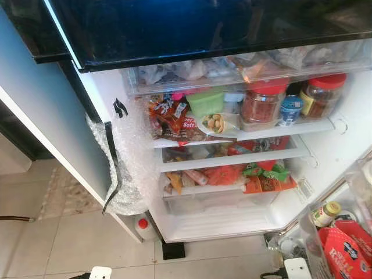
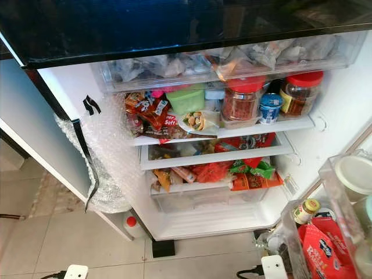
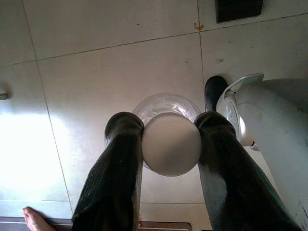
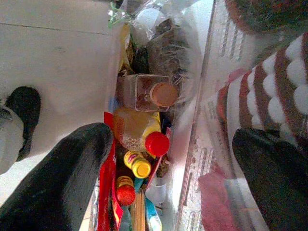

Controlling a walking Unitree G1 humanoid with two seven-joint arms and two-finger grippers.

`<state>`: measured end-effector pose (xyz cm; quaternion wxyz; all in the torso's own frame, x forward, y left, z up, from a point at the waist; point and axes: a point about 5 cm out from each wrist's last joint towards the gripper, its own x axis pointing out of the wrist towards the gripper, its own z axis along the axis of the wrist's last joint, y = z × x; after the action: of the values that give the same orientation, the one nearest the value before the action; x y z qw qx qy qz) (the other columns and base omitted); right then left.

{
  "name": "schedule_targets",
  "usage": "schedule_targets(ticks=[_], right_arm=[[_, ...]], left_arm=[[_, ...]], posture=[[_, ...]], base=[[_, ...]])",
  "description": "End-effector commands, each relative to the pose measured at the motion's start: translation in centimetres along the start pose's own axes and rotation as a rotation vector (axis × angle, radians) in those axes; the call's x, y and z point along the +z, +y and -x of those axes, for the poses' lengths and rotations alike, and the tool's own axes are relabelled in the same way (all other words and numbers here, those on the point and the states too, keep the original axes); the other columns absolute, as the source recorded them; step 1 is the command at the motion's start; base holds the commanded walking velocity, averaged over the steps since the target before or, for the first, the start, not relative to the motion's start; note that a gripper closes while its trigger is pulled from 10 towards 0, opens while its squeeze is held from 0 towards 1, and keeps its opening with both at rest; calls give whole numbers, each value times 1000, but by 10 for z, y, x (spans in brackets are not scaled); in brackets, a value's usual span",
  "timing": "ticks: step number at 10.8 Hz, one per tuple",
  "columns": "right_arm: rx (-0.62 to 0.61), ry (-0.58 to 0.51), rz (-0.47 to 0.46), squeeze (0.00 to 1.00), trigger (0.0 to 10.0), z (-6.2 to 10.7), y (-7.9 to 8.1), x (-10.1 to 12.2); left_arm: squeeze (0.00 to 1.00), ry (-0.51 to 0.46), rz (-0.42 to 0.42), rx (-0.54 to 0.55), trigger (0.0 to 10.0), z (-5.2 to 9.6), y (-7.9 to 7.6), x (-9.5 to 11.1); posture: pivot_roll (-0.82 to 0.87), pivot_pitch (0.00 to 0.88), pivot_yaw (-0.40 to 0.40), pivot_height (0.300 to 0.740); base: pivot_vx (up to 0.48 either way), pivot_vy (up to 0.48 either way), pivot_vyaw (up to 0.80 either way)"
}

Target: Restocking fridge

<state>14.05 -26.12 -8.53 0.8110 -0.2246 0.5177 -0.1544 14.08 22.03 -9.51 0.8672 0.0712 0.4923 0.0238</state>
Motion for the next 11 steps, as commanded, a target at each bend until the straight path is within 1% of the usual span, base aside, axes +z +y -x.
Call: schedule_targets(ticks=[1,3,4,5,6,7,9,10,11], right_arm=[[-23,-6,2,0,10000,-1,-5,0],[-59,3,-19,0,10000,-3,-18,-2],[-65,-13,29,0,10000,-5,-25,0],[-70,-25,54,0,10000,-6,-31,1],[-80,-45,103,0,10000,-8,-41,4],[-81,-54,124,0,10000,-8,-44,6],[-59,-69,123,0,10000,-9,-42,11],[-10,-97,150,0,10000,-8,-32,17],[45,-140,207,0,10000,-6,-20,25]], left_arm=[[0,15,5,0,10000,1,1,-4],[0,12,-2,-1,10000,1,1,-3],[0,16,-22,0,10000,0,2,-3],[0,17,-26,0,10000,0,2,-3],[0,17,-25,-1,10000,0,2,-2],[0,17,-25,-1,10000,0,3,-2],[0,16,-28,-2,10000,0,3,-2],[0,16,-38,-4,10000,0,4,-2],[0,16,-50,-6,10000,0,4,-1]], posture=[[64,74,63,740],[68,73,64,740],[71,73,67,740],[67,75,70,740],[63,75,70,740],[63,73,70,740],[59,71,77,740],[57,68,78,740],[61,65,77,740]], base=[[0,0,0],[0,0,0],[0,0,0],[0,0,0],[0,0,0],[0,0,0],[0,0,0],[0,0,0],[0,0,0]])
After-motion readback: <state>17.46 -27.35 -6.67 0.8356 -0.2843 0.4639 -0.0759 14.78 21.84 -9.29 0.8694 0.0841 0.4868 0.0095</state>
